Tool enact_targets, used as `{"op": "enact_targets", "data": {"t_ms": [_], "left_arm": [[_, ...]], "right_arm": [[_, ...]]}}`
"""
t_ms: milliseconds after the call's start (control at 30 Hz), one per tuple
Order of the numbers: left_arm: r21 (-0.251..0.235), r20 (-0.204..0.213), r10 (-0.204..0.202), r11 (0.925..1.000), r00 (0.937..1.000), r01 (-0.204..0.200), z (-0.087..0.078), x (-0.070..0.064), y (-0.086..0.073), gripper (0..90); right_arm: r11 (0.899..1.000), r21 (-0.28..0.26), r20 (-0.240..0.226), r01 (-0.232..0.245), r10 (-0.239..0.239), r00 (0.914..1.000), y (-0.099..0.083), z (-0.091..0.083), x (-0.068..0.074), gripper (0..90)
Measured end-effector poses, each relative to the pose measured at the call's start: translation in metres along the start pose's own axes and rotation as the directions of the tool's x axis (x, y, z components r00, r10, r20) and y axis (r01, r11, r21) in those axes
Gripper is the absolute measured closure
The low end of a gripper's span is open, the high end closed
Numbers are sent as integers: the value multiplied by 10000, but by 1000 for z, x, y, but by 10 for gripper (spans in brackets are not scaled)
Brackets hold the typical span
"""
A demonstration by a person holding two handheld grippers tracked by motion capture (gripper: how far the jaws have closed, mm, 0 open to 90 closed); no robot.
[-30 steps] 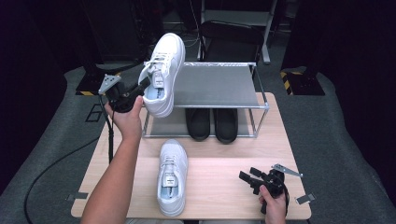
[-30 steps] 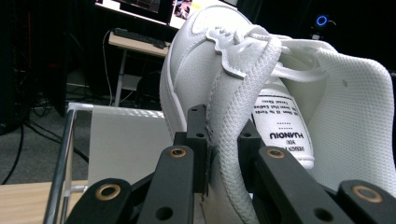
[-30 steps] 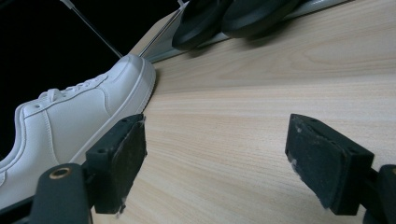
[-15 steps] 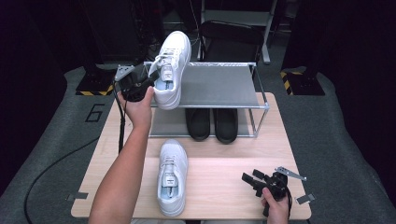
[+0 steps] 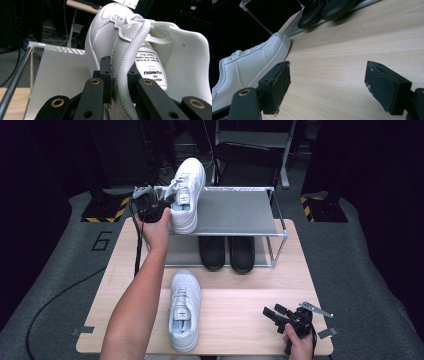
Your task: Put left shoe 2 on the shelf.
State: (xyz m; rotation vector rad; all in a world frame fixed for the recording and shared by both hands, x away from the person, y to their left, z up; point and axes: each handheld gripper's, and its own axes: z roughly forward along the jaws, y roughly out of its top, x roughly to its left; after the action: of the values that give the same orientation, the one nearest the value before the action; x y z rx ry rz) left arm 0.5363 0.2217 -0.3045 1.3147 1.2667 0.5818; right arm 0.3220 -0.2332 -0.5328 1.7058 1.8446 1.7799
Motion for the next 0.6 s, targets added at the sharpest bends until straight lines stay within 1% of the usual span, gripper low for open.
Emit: {"op": "enact_targets", "data": {"t_ms": [33,100,133,167,200,267,367,400,500,600], "left_arm": [[49,-30,4,10000,10000,-4,2,-1,0,811],[204,-57,-57,9998,10000,58,6,-3,-1,811],[216,-60,-72,9997,10000,74,8,-4,-1,811],[293,-82,-36,9996,10000,39,13,-8,-1,811],[293,-82,-36,9996,10000,39,13,-8,-1,810],[342,-80,-63,9994,9999,65,16,-12,-2,810],[481,-121,-338,9983,9994,344,23,-17,-4,810],[553,-165,-337,9979,9993,346,25,-19,-4,809],[754,-320,-349,9965,9989,372,32,-26,-5,807],[896,-325,-284,9955,9991,312,39,-30,-5,807]], "right_arm": [[9999,-33,41,144,-144,9999,0,-1,-1,205],[10000,-48,27,82,-82,10000,0,-2,-1,205],[9998,-39,33,171,-171,9998,0,-2,-2,205],[10000,-41,62,38,-38,10000,-1,-3,-1,206],[10000,-41,62,38,-38,10000,-1,-3,-1,206],[9999,-49,112,156,-156,9998,-1,-5,-2,206],[9999,-121,59,82,-82,9999,-1,-5,-2,207],[9999,-88,59,-83,84,9999,-2,-6,-2,207],[9999,-109,59,-63,63,10000,-1,-7,-2,207],[9999,-138,6,-7,8,10000,-1,-7,-3,208]]}}
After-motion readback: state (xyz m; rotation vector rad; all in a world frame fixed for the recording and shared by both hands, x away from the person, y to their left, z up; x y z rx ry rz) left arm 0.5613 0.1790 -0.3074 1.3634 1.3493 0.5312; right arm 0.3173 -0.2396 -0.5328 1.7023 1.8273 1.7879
